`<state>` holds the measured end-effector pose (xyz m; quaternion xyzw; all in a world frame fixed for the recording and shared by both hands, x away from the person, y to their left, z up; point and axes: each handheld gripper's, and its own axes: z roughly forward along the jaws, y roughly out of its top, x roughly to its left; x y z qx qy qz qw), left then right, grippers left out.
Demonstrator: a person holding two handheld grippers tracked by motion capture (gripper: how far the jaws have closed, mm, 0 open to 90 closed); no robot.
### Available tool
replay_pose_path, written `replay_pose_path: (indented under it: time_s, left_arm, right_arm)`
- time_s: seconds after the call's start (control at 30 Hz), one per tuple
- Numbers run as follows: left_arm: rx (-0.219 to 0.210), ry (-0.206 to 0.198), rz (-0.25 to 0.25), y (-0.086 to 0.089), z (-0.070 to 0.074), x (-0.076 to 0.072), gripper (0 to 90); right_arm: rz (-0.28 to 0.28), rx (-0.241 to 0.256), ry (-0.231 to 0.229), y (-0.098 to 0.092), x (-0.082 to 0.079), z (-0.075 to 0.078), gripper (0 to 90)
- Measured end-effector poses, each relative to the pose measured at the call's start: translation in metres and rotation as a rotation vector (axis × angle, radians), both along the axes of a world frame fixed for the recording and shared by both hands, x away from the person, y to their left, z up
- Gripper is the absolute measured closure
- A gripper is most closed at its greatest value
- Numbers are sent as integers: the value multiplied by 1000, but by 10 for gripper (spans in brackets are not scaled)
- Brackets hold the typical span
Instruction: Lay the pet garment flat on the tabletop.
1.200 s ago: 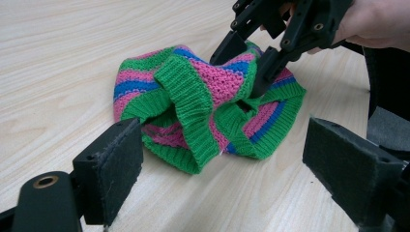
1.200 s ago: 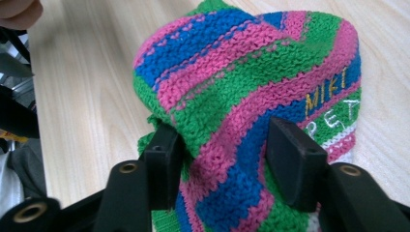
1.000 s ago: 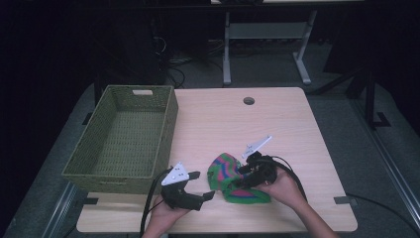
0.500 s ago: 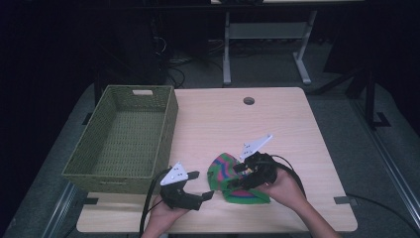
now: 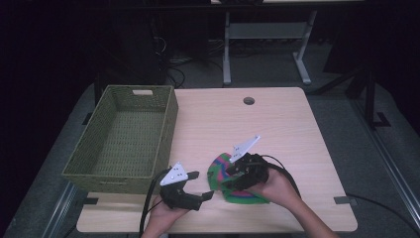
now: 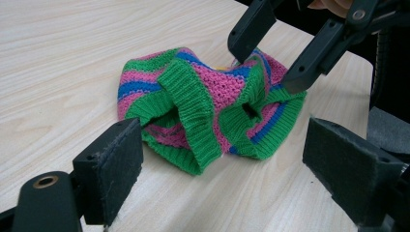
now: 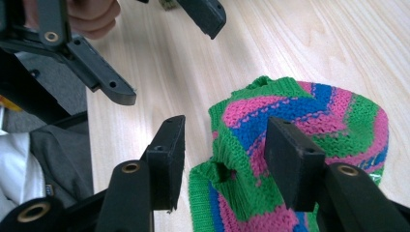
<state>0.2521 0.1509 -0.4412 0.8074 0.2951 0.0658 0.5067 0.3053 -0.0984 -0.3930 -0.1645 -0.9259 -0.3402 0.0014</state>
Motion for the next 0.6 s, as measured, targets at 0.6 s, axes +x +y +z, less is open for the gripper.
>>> replay_pose_path:
  time_s: [0.6]
  left_arm:
    - [-2,2,3,1,-1,1,140]
  right_arm:
    - [-10,-103,-6,15,7,-23,612]
